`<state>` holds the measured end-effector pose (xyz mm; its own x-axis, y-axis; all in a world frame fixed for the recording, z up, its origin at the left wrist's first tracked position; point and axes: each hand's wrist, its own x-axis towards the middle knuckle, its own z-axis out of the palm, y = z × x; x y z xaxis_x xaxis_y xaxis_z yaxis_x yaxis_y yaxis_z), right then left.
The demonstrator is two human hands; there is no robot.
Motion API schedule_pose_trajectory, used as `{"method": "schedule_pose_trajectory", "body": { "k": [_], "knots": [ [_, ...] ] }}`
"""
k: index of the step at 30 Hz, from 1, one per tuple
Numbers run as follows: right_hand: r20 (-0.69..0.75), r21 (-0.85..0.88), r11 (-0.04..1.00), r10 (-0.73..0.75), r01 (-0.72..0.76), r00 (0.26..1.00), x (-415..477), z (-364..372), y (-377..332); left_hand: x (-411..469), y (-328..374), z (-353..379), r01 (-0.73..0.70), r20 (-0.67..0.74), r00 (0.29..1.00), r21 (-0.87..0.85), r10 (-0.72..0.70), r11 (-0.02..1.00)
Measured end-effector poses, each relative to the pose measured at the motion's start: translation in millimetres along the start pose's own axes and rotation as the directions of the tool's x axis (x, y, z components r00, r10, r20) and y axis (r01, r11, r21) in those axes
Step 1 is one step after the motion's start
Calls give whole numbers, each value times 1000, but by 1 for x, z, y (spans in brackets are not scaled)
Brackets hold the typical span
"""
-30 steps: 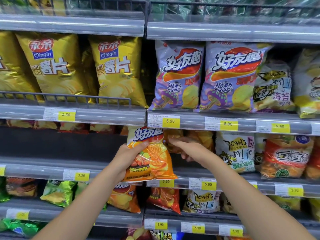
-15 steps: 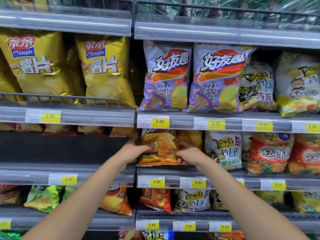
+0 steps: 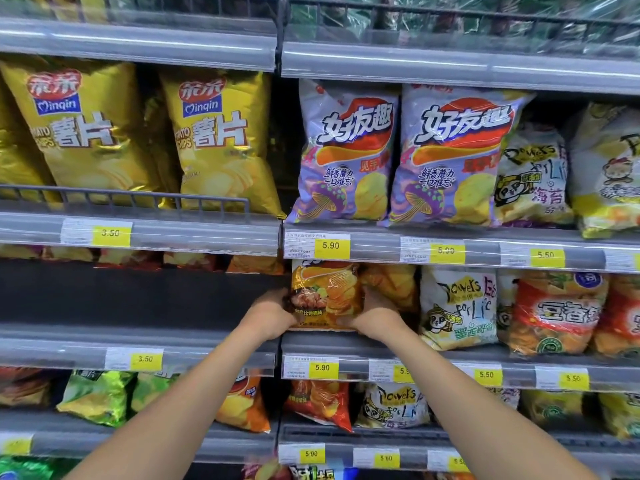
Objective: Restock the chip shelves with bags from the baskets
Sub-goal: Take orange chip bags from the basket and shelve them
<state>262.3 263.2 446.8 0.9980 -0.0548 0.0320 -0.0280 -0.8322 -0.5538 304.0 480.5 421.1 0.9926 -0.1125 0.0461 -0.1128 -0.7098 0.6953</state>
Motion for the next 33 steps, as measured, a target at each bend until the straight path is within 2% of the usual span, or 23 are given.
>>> {"method": "schedule_pose_trajectory", "body": {
  "k": [8, 15, 22, 26, 30, 33],
  "knots": [
    [-63, -6, 999, 43, -44, 997, 22, 4, 0, 21, -2, 5, -8, -41, 999, 38, 9, 999],
    [-87, 22, 1000, 24, -23, 996, 39, 9, 6, 35, -3, 8, -33, -78, 996, 55, 37, 998],
    [-58, 20, 1000, 1, 0, 998, 41, 9, 7, 32, -2, 9, -22, -79, 997, 24, 24, 999],
    [-15, 15, 998, -64, 65, 998, 39, 12, 5, 23, 0, 6, -40, -64, 997, 3, 40, 999],
    [-55, -36, 995, -91, 89, 994, 34, 12, 4, 9, 4, 0, -64, -42, 997, 49, 66, 997],
    [-116, -135, 990, -47, 31, 992, 19, 9, 9, -5, -1, -5, -85, -65, 993, 122, 94, 989]
  ]
}}
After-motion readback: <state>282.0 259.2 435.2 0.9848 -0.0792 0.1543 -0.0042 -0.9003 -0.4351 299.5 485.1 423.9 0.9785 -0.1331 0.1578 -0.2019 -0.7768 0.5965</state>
